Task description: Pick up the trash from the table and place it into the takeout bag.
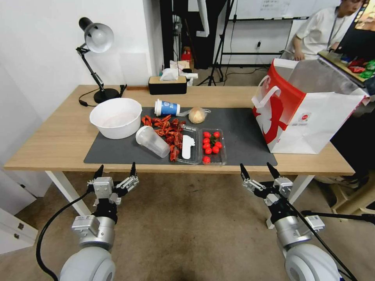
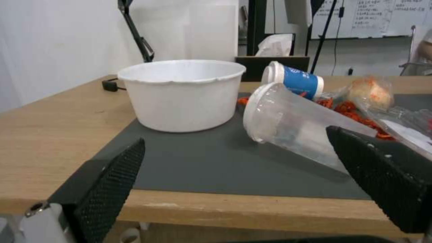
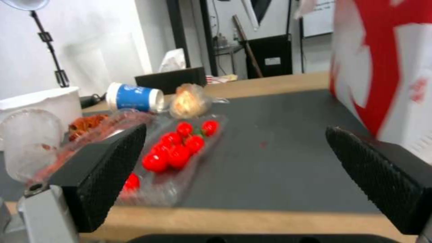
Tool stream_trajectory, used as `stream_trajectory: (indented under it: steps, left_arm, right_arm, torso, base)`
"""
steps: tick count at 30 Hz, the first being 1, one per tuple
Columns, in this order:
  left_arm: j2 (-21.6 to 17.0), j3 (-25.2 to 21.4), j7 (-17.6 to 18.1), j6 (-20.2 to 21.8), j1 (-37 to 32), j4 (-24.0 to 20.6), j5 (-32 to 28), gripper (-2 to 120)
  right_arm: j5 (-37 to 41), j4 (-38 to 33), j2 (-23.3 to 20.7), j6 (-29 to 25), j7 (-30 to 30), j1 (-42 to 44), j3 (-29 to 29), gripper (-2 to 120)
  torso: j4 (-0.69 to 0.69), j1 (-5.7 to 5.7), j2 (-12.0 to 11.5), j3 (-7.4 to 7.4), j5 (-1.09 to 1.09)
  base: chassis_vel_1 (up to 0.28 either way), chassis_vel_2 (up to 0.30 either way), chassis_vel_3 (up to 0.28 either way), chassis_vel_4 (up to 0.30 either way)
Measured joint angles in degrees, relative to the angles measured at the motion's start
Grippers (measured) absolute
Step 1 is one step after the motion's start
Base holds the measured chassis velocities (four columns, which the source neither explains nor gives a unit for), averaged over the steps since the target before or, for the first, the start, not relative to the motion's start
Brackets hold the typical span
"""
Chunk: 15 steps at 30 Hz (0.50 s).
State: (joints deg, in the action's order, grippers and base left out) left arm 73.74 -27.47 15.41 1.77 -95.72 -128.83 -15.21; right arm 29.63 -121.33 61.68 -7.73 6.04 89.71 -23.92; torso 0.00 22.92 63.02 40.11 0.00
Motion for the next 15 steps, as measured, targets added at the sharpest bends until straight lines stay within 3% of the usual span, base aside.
stream_trajectory:
  steps: [10,15]
  left_arm:
    - [0.3,0.0,0.1,-0.1,-0.3,0.0,0.2,100]
    - [0.5,0.0,0.1,-0.1,-0.3,-0.1,0.4,100]
  right_arm:
    - [2.8,0.0,-2.5,8.1,4.6,-12.3,6.0,100]
    - [6.5,1.6,-6.0,11.6,6.6,-21.5,9.6,100]
  torso:
    - [0.01,0.0,0.0,0.0,0.0]
    - [-0.01,0.0,0.0,0.0,0.01]
  base:
    - [0.0,0.0,0.0,0.0]
    - [0.0,0.0,0.0,0.0]
